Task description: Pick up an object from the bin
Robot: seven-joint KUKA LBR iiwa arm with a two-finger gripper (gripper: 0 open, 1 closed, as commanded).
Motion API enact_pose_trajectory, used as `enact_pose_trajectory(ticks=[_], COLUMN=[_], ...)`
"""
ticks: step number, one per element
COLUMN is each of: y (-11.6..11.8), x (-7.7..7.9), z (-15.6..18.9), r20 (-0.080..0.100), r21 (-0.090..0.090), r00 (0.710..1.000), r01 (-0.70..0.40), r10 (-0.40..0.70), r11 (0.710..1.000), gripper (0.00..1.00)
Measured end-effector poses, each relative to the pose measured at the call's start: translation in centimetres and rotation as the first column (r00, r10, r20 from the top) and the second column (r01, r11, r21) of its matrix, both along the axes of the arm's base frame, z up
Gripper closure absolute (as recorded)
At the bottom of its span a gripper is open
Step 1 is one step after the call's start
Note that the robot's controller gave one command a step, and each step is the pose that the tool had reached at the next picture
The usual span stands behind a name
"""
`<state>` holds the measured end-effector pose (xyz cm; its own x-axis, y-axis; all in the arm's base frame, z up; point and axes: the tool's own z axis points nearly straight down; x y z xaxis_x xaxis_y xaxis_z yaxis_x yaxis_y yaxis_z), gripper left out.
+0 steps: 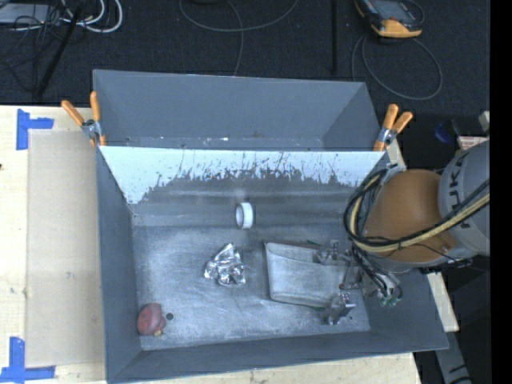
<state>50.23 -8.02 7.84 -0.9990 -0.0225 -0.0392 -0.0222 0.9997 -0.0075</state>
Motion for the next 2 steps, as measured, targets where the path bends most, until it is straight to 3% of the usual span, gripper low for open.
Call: enact_pose_trajectory(ticks=[1,2], y=[-4.3,-6.4], x=[0.9,1.2], z=[1.1,12.5], r20=[-0.04,-0.034], r21=[0.006,0.001], r00=[0.857,0.835], r01=[-0.514,-0.549], r10=[0.514,0.549], r11=[0.858,0.836], gripper=[1.0,1.0])
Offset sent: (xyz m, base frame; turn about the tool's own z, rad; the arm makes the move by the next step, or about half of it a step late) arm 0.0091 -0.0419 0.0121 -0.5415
